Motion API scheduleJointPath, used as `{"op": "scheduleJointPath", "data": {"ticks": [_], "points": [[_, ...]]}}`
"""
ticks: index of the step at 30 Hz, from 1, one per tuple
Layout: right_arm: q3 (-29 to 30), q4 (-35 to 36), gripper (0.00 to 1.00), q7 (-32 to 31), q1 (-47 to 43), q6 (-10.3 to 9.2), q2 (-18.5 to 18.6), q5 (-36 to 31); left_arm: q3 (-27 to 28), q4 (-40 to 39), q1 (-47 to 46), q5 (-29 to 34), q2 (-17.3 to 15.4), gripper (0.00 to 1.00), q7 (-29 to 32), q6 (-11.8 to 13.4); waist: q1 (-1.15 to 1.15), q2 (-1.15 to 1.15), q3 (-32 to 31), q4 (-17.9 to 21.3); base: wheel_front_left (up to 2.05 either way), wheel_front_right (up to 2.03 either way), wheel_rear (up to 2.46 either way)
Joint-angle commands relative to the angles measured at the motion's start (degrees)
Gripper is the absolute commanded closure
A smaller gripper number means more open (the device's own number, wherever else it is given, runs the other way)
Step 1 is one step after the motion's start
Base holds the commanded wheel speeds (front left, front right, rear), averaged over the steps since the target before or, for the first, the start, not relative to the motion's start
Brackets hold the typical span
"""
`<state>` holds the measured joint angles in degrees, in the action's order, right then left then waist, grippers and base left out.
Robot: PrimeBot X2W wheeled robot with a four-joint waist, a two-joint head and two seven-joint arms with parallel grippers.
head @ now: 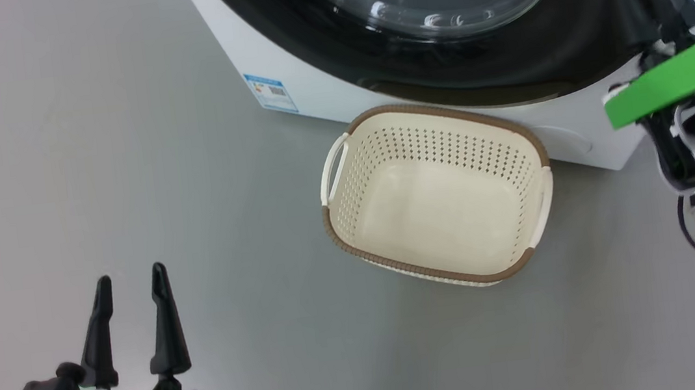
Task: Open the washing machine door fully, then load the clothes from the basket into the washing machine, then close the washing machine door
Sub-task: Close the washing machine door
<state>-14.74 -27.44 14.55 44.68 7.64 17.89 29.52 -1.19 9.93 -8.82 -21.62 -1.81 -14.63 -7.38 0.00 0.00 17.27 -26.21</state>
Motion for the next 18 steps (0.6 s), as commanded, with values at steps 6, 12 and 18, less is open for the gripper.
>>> {"op": "scheduleJointPath", "data": {"ticks": [6, 12, 18], "points": [[-1.8, 4.0, 0.0, 0.4, -5.1, -0.15, -1.0, 2.0, 2.3, -0.7, 1.4, 0.8, -2.4, 0.0, -0.4, -0.1, 0.0, 0.0, -3.5, 3.2, 0.0, 0.0, 0.0], [-0.7, 5.6, 0.0, 0.4, -10.8, -0.15, -1.7, 2.2, 2.4, -0.6, 2.6, 1.1, -3.6, 0.0, -0.4, -0.1, 0.0, 0.0, -5.9, 6.1, 0.0, 0.0, 0.0], [1.1, 7.1, 0.0, 0.4, -16.6, -0.15, -2.5, 2.1, 2.6, -0.5, 3.8, 1.4, -4.7, 0.0, -0.4, -0.1, 0.0, 0.0, -7.9, 9.4, 0.0, 0.0, 0.0]]}}
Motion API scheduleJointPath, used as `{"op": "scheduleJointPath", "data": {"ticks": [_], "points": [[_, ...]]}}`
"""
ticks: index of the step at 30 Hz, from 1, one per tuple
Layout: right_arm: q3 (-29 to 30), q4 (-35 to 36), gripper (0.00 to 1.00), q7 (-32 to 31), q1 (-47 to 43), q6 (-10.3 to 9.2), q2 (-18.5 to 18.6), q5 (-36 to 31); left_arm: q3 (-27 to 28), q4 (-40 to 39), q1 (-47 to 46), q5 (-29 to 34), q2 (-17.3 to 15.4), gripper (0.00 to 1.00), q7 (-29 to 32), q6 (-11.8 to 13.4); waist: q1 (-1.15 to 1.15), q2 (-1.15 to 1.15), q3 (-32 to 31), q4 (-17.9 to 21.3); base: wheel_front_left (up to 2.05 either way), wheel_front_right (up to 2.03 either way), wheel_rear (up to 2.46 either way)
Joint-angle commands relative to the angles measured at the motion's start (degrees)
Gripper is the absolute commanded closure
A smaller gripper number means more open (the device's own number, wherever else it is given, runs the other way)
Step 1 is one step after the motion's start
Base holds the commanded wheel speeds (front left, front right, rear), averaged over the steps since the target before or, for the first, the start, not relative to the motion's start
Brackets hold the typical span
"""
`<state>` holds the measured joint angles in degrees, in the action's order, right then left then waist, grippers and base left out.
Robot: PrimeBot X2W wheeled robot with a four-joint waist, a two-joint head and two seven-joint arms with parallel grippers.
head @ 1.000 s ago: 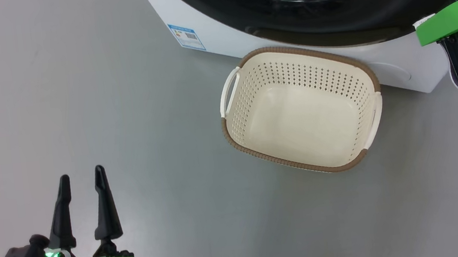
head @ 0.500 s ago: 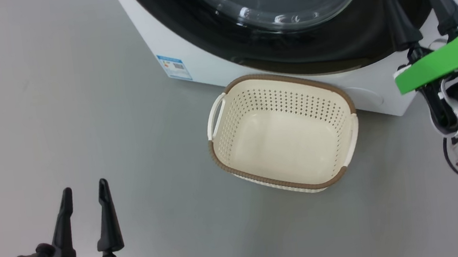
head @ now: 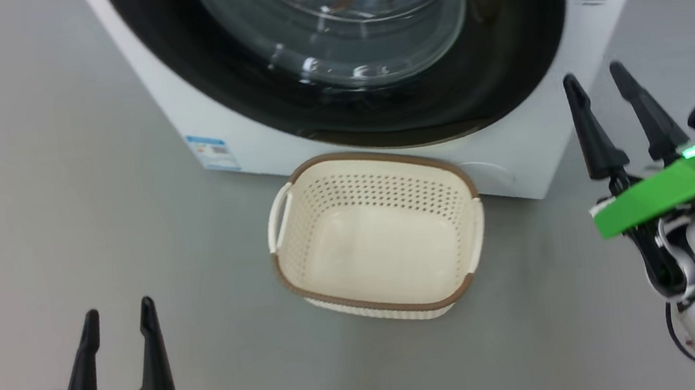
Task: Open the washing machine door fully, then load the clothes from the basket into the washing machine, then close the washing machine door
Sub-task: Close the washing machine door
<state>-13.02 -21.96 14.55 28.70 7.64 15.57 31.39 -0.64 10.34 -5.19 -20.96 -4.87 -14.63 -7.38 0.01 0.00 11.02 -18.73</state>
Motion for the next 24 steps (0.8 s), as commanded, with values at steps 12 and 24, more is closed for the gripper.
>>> {"op": "scheduleJointPath", "data": {"ticks": [12, 24], "points": [[2.6, 4.7, 0.0, 0.4, -8.8, -0.15, -0.9, -0.6, 1.9, -1.0, 1.8, 0.8, -4.3, 0.0, -0.4, -0.1, -0.01, 0.0, -3.8, 8.3, 0.0, 0.0, 0.0], [4.2, 6.8, 0.0, 0.4, -13.8, -0.15, -0.9, -1.1, 1.7, -0.7, 2.2, 0.9, -6.2, 0.0, -0.4, -0.1, -0.01, 0.0, -4.8, 13.8, 0.0, 0.0, 0.0]]}}
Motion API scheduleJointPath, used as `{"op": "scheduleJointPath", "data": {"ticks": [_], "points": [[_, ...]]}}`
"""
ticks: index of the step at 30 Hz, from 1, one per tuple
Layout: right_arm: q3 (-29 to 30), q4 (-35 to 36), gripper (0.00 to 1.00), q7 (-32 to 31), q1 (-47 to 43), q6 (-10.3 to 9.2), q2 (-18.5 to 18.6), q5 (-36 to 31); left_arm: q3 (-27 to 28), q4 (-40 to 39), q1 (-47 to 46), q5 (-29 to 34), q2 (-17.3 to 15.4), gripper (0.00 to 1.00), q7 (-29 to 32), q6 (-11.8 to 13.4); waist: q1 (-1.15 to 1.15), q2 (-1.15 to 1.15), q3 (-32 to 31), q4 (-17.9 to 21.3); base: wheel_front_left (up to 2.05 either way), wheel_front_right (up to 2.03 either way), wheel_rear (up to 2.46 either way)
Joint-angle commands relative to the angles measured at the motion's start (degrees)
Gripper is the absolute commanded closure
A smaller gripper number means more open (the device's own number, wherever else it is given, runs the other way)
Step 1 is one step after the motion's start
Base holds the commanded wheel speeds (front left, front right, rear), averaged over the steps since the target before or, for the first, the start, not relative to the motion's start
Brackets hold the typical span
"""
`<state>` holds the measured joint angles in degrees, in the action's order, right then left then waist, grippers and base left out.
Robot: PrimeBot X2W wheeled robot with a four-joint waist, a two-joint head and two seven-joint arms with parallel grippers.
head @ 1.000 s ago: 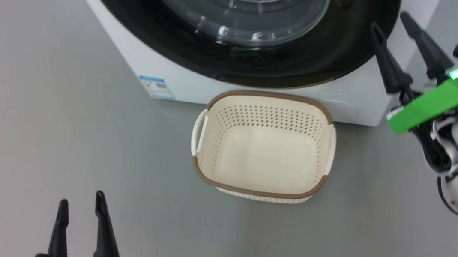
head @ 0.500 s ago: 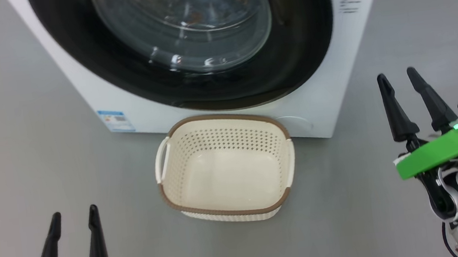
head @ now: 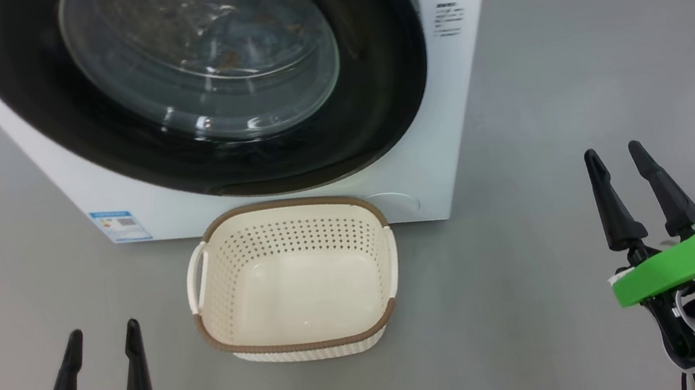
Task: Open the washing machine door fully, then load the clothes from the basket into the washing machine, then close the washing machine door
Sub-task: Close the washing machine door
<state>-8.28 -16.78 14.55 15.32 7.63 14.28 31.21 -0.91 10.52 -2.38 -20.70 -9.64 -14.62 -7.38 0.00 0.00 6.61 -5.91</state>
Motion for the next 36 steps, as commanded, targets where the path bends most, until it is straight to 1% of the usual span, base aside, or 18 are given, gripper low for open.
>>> {"op": "scheduleJointPath", "data": {"ticks": [1, 18, 36], "points": [[-0.4, 1.8, 0.0, 0.4, -0.7, -0.14, 0.4, -0.9, 2.0, -0.8, -0.6, 0.7, -1.5, 0.0, -0.4, -0.1, 0.0, 0.0, -0.4, 1.4, 0.0, 0.0, 0.0], [0.5, 3.4, 0.0, 0.4, -5.1, -0.14, 0.6, -1.1, 3.2, -0.7, 0.4, 1.2, -1.4, 0.0, -0.4, -0.1, 0.0, 0.0, -1.5, 5.7, 0.0, 0.0, 0.0], [2.4, 4.6, 0.0, 0.4, -8.6, -0.14, 0.2, -1.4, 4.2, -0.7, 1.5, 1.8, -1.2, 0.0, -0.4, -0.1, 0.0, 0.0, -2.3, 8.8, 0.0, 0.0, 0.0]]}}
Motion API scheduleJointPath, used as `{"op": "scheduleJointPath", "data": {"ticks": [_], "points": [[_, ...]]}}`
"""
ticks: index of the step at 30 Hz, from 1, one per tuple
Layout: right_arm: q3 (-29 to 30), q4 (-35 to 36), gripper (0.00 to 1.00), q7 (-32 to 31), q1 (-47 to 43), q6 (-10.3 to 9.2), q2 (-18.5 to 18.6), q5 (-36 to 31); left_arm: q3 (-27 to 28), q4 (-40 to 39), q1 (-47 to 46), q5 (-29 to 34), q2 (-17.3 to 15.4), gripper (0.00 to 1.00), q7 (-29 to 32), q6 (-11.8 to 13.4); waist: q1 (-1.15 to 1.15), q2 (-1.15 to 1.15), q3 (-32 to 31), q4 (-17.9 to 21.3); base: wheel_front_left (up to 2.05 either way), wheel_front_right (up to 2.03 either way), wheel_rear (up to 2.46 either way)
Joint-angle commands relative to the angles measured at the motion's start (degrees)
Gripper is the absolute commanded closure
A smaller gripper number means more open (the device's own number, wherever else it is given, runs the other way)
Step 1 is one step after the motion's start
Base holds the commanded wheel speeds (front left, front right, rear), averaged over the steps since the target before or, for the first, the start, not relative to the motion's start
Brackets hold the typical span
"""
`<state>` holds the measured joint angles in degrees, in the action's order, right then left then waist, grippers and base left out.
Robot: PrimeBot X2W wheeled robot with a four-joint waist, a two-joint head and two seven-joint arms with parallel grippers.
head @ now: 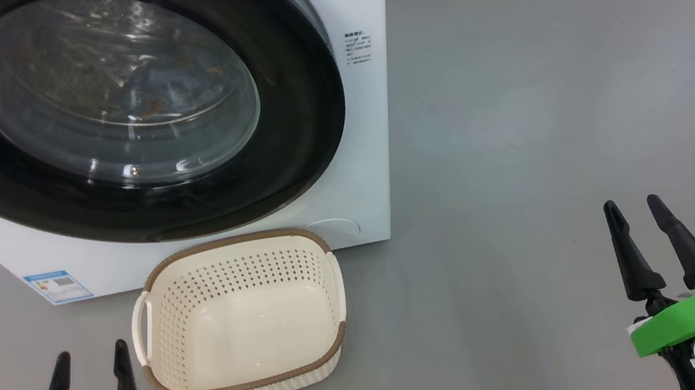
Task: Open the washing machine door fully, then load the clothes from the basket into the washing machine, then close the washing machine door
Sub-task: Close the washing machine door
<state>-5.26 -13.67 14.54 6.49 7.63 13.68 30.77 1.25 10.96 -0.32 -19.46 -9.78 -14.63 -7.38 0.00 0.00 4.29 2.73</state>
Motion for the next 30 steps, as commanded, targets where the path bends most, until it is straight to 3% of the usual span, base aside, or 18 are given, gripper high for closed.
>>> {"op": "scheduleJointPath", "data": {"ticks": [1, 30], "points": [[-0.6, 1.6, 0.0, 0.5, 0.1, -0.14, 0.7, -1.0, 2.1, -1.1, -0.5, 0.6, -1.0, 0.0, -0.4, -0.1, 0.0, 0.0, 0.0, 0.2, 0.0, 0.0, 0.0], [-0.4, 1.6, 0.0, 0.5, -0.6, -0.14, 0.9, -1.1, 2.5, -0.5, 0.2, 1.3, -0.5, 0.0, -0.4, -0.1, 0.0, 0.0, -1.5, -0.8, 0.0, 0.0, 0.0]]}}
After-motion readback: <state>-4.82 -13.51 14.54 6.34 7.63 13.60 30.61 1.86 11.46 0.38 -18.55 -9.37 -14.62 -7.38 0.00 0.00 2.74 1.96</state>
